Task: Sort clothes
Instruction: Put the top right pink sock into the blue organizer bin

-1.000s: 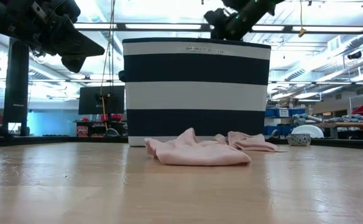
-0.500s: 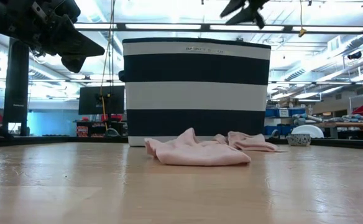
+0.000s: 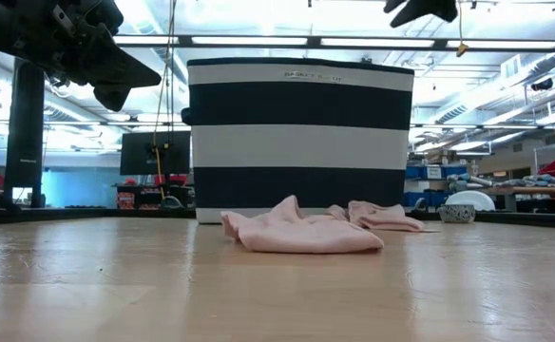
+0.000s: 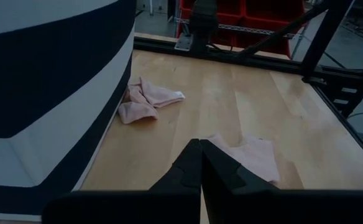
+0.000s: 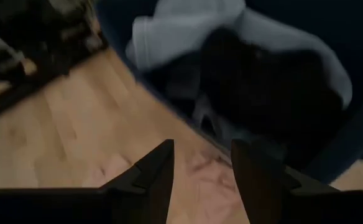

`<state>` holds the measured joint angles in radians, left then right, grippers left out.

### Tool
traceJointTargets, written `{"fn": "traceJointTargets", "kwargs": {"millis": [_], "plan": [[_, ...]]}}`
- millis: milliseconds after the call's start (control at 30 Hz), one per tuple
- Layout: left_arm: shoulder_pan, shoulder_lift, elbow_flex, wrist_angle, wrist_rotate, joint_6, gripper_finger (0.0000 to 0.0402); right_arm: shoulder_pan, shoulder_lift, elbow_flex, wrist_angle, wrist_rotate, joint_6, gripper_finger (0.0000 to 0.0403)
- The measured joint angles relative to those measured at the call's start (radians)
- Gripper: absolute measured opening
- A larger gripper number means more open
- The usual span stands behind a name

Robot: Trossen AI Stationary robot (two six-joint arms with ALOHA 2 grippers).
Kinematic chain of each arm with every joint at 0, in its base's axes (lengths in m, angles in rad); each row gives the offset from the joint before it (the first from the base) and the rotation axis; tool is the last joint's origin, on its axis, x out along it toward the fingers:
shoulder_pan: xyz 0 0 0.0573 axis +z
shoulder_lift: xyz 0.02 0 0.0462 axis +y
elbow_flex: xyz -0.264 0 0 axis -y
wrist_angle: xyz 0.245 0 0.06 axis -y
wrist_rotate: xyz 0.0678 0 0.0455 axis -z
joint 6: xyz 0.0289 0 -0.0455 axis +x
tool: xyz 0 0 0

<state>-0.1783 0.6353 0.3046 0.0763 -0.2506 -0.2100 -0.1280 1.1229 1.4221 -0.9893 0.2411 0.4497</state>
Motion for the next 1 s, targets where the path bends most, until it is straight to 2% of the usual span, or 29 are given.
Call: {"fn": "traceJointTargets", "kwargs": {"millis": [200, 433, 667, 900, 1000], "plan": [[0.0, 0.0, 0.0, 0.0, 0.0, -0.001, 0.0006, 0.13, -0.004, -0.111, -0.029, 0.13, 0.073, 0.0162], [0.0, 0.0, 0.0, 0.0, 0.0, -0.002, 0.0006, 0.249, -0.01, -0.365, 0.061, 0.205, 0.251, 0.0162], [0.0, 0.0, 0.0, 0.0, 0.0, -0.003, 0.0006, 0.324, -0.01, -0.657, 0.395, 0.277, 0.343, 0.016], [0.0, 0.0, 0.0, 0.001, -0.001, -0.003, 0.0006, 0.322, -0.01, -0.91, 0.702, 0.427, 0.395, 0.016], [0.0, 0.0, 0.0, 0.001, -0.001, 0.004, 0.0006, 0.312, -0.01, -1.016, 0.879, 0.459, 0.425, 0.0161]]}}
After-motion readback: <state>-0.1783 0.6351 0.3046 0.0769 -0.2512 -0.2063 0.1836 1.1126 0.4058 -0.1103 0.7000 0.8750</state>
